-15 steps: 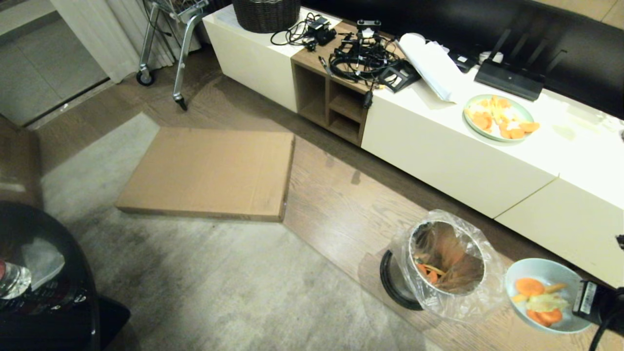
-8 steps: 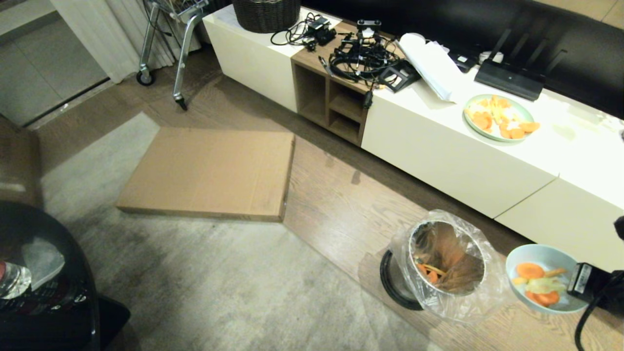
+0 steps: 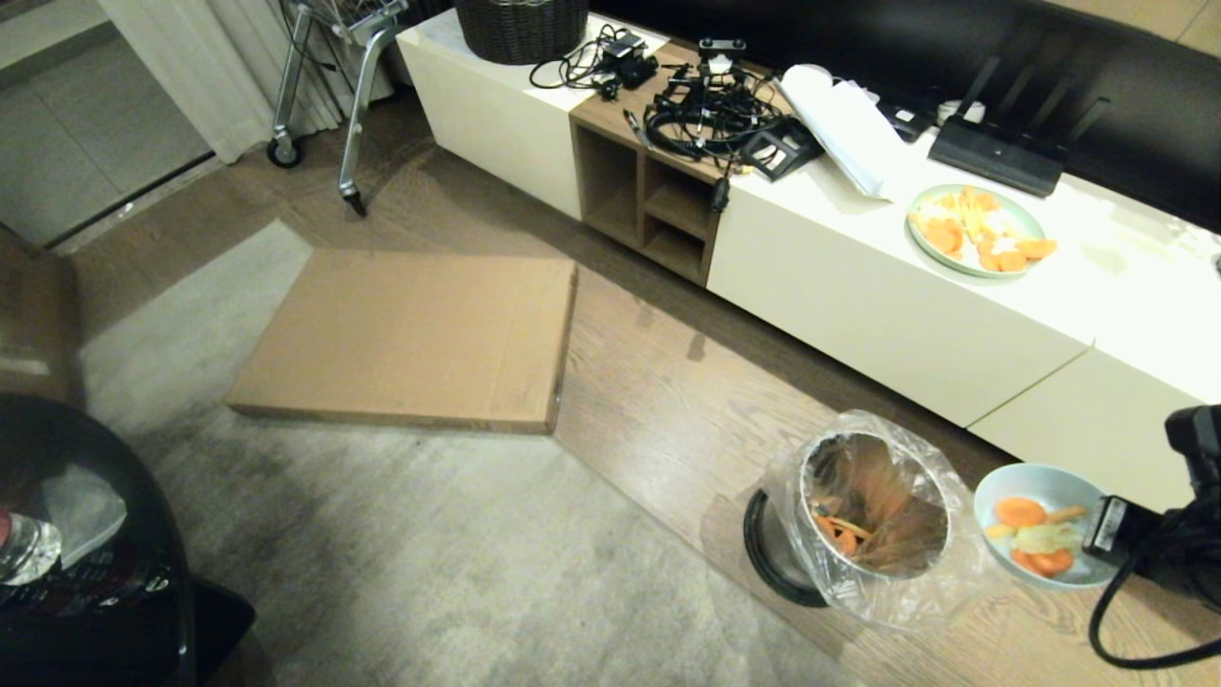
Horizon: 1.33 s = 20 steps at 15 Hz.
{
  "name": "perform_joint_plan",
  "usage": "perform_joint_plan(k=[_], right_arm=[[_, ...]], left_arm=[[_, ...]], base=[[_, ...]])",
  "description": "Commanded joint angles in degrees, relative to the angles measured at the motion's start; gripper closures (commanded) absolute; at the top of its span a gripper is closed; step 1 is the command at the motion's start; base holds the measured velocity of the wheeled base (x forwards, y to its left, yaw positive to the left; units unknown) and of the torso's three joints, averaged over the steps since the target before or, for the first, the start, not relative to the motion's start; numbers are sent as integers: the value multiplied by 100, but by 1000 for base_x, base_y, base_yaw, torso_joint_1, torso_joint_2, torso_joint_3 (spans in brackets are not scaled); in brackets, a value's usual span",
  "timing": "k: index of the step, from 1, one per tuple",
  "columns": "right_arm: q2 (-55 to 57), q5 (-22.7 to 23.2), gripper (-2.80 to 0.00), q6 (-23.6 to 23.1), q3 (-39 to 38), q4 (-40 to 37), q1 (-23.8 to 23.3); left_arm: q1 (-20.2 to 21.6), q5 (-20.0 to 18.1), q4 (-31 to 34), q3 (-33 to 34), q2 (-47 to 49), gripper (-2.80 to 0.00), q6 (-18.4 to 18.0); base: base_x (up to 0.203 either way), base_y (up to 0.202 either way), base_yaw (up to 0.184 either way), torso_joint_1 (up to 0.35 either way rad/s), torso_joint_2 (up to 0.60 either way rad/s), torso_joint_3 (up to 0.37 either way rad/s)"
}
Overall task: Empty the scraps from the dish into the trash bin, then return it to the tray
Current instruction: Move the bowl over the trash can
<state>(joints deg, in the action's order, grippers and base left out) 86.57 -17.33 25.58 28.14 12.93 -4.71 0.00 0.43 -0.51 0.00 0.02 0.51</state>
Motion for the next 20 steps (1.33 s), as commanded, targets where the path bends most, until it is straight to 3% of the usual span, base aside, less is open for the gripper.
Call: perform_joint_plan(k=[1, 4, 10, 17, 20], right_arm=[[389, -123, 0, -476, -29, 471, -38], [799, -510, 0, -1288, -53, 1073, -56], [1450, -543, 0, -3025, -98, 2628, -57], [2231, -538, 0, -5529, -97, 4602, 2], [2408, -524, 0, -6314, -107, 5181, 160]], left_arm=[[0, 1, -2, 0, -2, 0, 2], [0, 1, -2, 0, -2, 0, 2], [0, 1, -2, 0, -2, 0, 2], [0, 1, -2, 0, -2, 0, 2], [0, 1, -2, 0, -2, 0, 2]], base=[[0, 0, 0, 0, 0, 0], [0, 0, 0, 0, 0, 0], [0, 0, 0, 0, 0, 0], [0, 0, 0, 0, 0, 0], [0, 0, 0, 0, 0, 0]])
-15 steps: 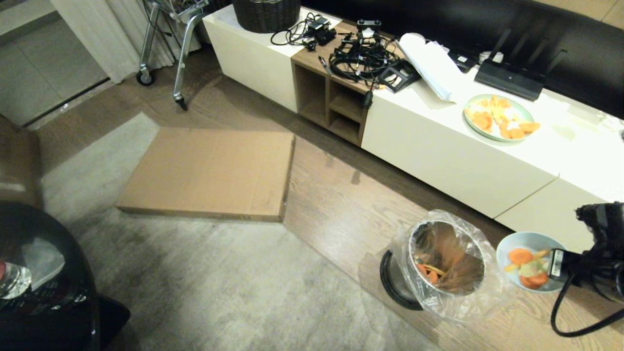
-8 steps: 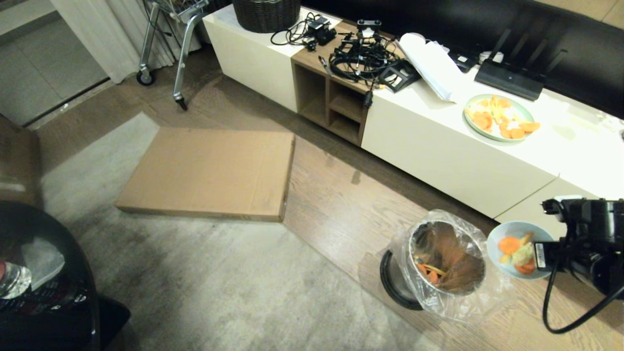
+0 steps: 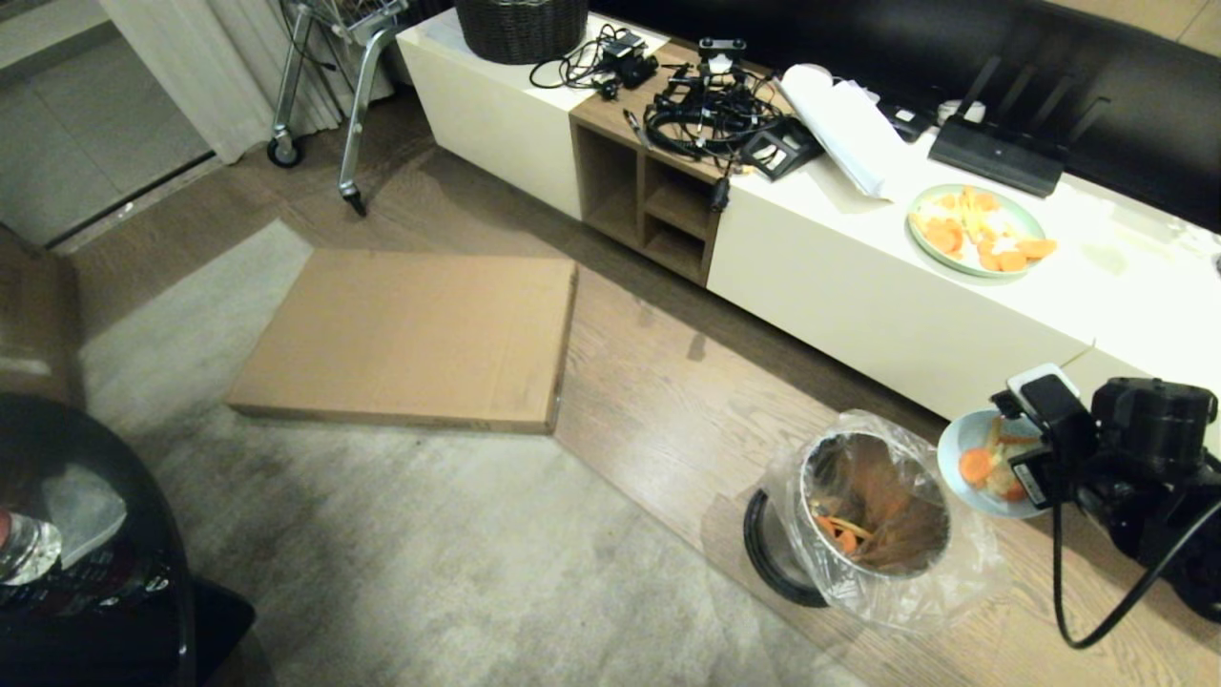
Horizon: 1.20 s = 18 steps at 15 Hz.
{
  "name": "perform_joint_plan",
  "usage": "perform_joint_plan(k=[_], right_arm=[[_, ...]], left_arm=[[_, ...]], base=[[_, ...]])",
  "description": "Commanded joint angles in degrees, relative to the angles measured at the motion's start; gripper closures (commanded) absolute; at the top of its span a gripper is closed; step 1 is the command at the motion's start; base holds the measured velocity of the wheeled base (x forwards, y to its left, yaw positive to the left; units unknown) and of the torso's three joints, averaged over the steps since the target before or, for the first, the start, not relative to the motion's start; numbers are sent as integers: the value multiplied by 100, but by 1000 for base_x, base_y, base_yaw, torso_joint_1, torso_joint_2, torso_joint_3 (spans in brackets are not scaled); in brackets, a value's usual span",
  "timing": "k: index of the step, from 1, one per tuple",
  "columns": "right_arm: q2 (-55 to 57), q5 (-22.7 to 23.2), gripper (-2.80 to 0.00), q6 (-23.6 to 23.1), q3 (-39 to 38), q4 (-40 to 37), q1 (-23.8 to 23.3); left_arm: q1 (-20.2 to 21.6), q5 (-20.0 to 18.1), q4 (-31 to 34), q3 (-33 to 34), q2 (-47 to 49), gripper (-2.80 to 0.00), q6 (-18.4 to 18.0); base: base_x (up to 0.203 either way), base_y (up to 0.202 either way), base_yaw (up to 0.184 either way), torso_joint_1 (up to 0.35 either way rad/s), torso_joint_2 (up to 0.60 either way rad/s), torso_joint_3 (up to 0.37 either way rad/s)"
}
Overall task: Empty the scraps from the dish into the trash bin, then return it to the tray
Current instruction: Move the bowl over the trash can, then pour the leftover food from the bowl into the trash can
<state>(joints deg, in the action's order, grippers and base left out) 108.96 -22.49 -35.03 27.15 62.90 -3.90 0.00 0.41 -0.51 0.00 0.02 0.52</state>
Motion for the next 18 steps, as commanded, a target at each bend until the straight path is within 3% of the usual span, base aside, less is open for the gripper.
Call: perform_joint_plan(k=[1, 5, 10, 13, 18], right_arm=[[219, -3, 0, -484, -63, 371, 183], [433, 3, 0, -1220, -329, 1016, 493], [740, 37, 0, -2376, -342, 1797, 496], [925, 60, 0, -2826, -306, 2272, 504], [1007, 866, 0, -3408, -316, 2705, 529]], left_arm=[[0, 3, -2, 0, -2, 0, 1], [0, 2, -2, 0, -2, 0, 1], [0, 2, -2, 0, -2, 0, 1], [0, 2, -2, 0, -2, 0, 1], [0, 4, -2, 0, -2, 0, 1]], base=[[0, 0, 0, 0, 0, 0], [0, 0, 0, 0, 0, 0], [0, 0, 0, 0, 0, 0], [0, 0, 0, 0, 0, 0], [0, 0, 0, 0, 0, 0]])
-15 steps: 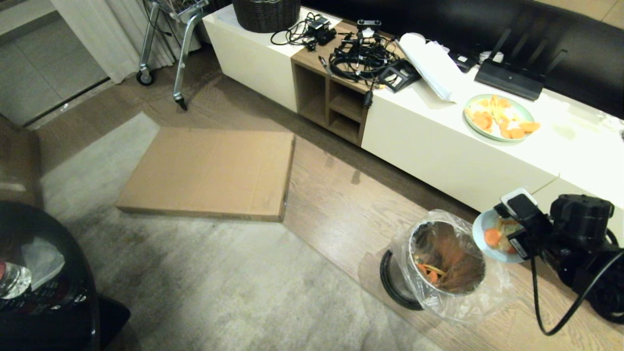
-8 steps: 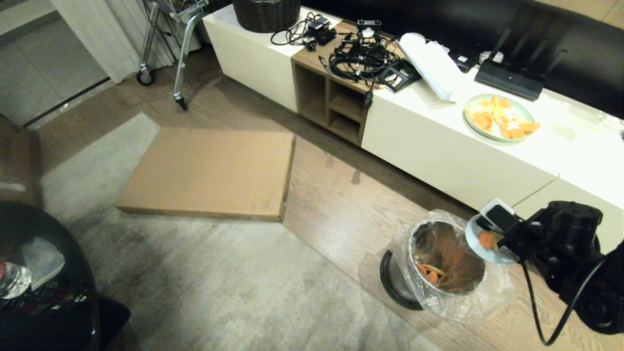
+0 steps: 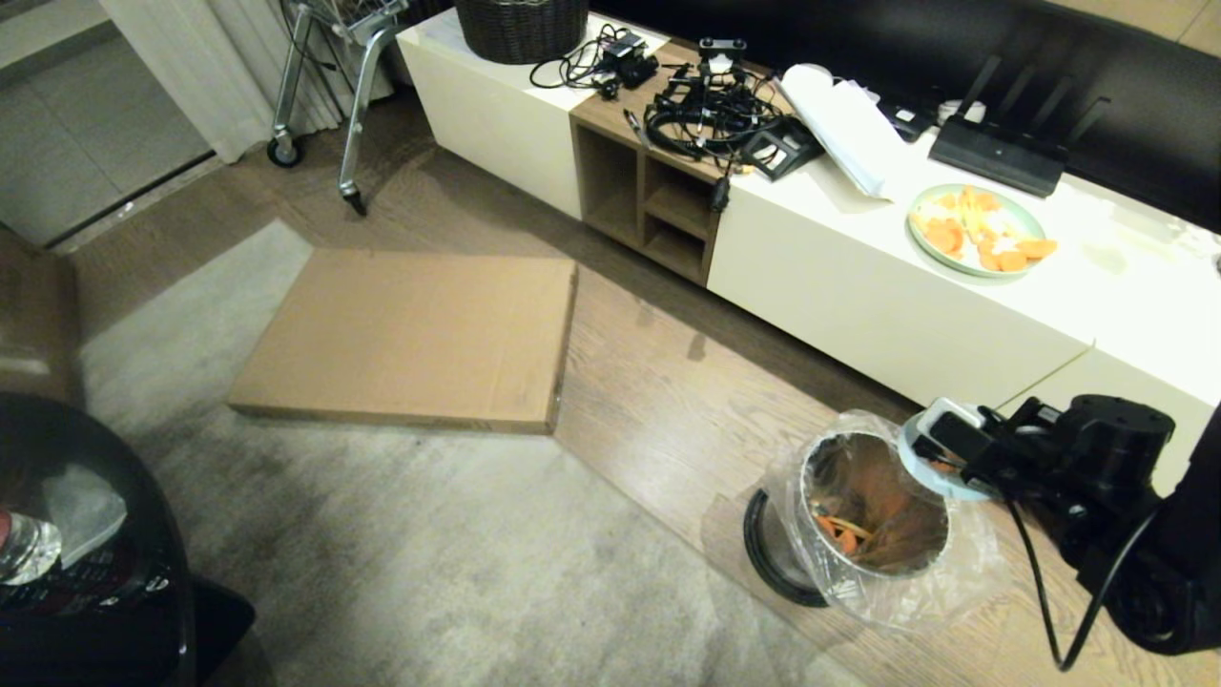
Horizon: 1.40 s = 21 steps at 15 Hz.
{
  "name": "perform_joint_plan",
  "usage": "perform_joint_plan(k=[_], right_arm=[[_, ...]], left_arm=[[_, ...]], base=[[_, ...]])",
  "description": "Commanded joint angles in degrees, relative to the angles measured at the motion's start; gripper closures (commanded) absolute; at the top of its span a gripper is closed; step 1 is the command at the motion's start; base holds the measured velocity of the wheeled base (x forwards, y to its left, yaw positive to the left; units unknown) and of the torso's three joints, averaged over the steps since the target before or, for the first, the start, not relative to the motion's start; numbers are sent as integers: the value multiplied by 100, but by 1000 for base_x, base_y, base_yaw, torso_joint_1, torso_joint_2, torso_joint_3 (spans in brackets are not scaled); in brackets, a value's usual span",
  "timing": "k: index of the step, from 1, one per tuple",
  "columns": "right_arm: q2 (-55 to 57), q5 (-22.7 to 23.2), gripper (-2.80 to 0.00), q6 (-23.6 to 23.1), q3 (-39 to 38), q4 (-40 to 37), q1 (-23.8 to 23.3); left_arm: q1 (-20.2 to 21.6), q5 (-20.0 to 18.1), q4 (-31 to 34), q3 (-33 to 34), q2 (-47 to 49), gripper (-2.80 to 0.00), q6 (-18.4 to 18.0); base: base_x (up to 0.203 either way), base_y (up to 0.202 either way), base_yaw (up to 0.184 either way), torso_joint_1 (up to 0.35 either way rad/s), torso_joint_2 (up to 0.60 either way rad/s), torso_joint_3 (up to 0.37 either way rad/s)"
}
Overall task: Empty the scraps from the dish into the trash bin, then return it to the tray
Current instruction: Pour the leftover food from the bowl into the trash can
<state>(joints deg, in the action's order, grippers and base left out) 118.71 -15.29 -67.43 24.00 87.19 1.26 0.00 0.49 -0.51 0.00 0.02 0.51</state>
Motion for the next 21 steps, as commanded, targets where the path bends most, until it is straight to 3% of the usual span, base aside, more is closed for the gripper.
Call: perform_joint_plan(k=[1, 12, 16, 21], right_arm=[[17, 297, 0, -263, 16, 277, 15], [-217, 2266, 0, -2096, 602, 277, -17], [-366, 2970, 0, -2423, 586, 277, -48], [-655, 3877, 0, -2821, 457, 277, -415]], left_arm=[[0, 4, -2, 0, -2, 0, 2], [0, 4, -2, 0, -2, 0, 2], [0, -3, -2, 0, -2, 0, 2], [0, 4, -2, 0, -2, 0, 2]], base=[[0, 0, 0, 0, 0, 0], [0, 0, 0, 0, 0, 0], [0, 0, 0, 0, 0, 0], [0, 0, 0, 0, 0, 0]])
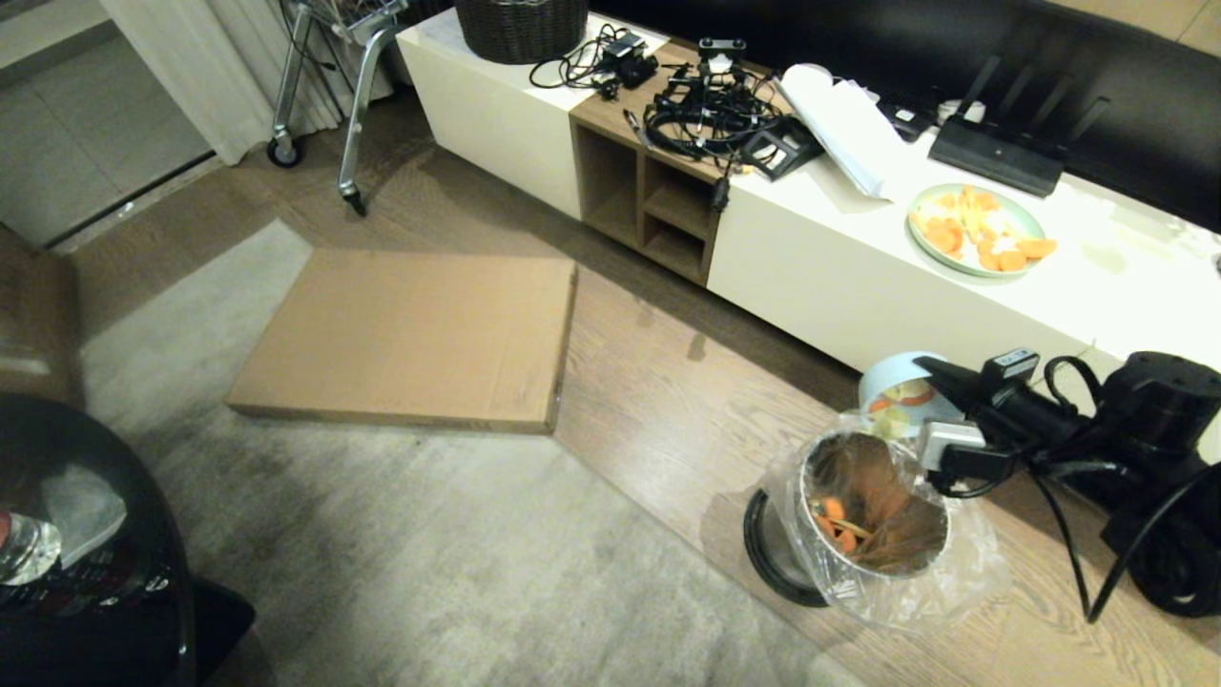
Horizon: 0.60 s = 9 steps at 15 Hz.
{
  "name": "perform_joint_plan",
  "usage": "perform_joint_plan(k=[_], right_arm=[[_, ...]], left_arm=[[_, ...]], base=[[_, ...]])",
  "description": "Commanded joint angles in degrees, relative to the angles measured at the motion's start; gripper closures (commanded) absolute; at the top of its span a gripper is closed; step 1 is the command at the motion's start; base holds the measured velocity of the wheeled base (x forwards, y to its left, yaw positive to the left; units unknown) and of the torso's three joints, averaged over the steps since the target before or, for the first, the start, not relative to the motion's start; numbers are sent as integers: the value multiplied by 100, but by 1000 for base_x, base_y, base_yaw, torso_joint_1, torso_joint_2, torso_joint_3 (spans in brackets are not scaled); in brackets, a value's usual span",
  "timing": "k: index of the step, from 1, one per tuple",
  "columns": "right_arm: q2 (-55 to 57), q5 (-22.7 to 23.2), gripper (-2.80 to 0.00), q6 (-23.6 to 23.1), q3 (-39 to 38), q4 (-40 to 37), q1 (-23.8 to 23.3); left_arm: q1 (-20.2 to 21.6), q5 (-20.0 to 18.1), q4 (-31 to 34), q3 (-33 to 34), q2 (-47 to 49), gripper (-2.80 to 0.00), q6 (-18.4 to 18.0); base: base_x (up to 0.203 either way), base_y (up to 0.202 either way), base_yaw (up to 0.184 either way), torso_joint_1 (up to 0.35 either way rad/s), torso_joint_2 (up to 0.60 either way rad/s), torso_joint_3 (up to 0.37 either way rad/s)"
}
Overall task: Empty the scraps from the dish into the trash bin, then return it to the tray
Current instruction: Pour the leftover food from the bowl into the trash can
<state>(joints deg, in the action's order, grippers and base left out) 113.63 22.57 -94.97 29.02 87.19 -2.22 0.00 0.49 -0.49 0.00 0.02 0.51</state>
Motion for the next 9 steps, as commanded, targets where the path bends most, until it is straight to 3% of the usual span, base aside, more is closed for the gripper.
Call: perform_joint_plan(k=[1, 9], right_arm=[[-216, 233, 0, -87, -53, 277, -104], [-611, 1125, 0, -425, -272, 277, -271]], left_arm=[[0, 4, -3, 0, -2, 0, 2], [0, 4, -3, 0, -2, 0, 2]], base=[[0, 0, 0, 0, 0, 0], [0, 0, 0, 0, 0, 0]])
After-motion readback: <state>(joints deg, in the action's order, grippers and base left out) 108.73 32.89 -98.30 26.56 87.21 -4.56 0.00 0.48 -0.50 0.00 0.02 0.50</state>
